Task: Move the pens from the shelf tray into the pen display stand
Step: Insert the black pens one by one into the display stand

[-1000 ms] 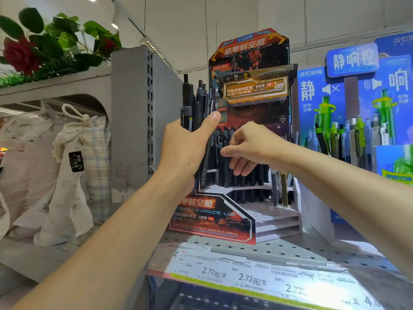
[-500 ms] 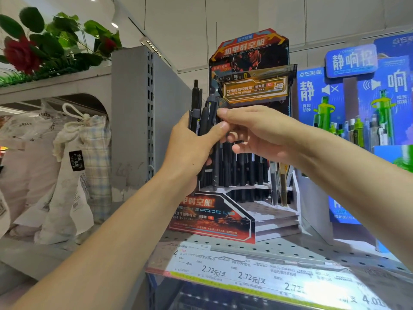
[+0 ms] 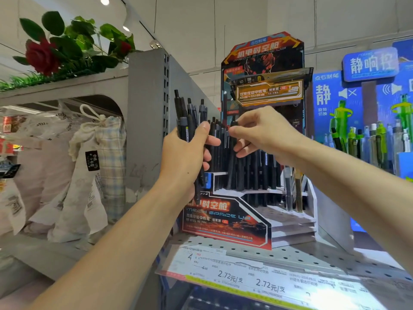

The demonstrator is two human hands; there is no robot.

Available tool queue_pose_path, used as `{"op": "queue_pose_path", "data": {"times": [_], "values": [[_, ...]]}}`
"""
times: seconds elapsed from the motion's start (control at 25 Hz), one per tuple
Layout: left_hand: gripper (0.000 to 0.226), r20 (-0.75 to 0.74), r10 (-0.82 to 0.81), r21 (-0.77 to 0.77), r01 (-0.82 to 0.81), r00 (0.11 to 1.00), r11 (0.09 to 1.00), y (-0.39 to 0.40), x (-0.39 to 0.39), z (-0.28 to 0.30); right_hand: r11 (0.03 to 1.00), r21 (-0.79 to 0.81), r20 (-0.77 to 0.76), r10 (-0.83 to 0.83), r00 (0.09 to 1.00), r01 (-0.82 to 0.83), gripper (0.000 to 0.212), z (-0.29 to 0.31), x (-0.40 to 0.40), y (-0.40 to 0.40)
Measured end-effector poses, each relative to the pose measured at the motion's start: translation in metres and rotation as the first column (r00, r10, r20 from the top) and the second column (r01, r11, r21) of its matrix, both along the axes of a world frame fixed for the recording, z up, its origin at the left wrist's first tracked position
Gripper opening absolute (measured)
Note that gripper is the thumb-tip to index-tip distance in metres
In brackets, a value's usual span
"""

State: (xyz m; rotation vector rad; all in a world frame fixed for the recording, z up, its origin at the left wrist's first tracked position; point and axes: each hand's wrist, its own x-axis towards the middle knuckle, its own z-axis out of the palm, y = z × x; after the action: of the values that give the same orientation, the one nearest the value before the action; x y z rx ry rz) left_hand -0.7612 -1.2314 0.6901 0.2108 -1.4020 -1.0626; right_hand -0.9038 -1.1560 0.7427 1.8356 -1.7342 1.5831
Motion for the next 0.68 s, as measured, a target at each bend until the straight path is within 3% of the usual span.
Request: {"op": "queue_pose_path", "data": {"times": [0.24,0.48,0.56,0.68], "values": [[0.027,0.007,-0.02,-0.024,0.021,1.0,1.0,-0.002,0.003,-0.002,0.992,-0.036,-0.109,-0.121,0.987,0.118,0.027,-0.001,0.006,-0.008],[0.026,0.01,-0.039,-0.041,0.04,0.999,0.998,-0.004,0.002,-0.002,0.993,0.022,-0.14,-0.114,0.984,0.119,0.032,0.004,0.006,-0.005],[0.027,0.014,-0.043,-0.048,0.044,0.999,0.998,-0.004,0.0,-0.001,0.968,-0.015,-0.315,-0.242,0.918,0.25,0.031,0.0,0.005,-0.008],[0.026,0.013,-0.05,-0.053,0.05,0.999,0.997,-0.002,-0.004,0.001,0.874,-0.138,-0.554,-0.458,0.695,0.466,0.024,-0.002,0.007,-0.014]]}}
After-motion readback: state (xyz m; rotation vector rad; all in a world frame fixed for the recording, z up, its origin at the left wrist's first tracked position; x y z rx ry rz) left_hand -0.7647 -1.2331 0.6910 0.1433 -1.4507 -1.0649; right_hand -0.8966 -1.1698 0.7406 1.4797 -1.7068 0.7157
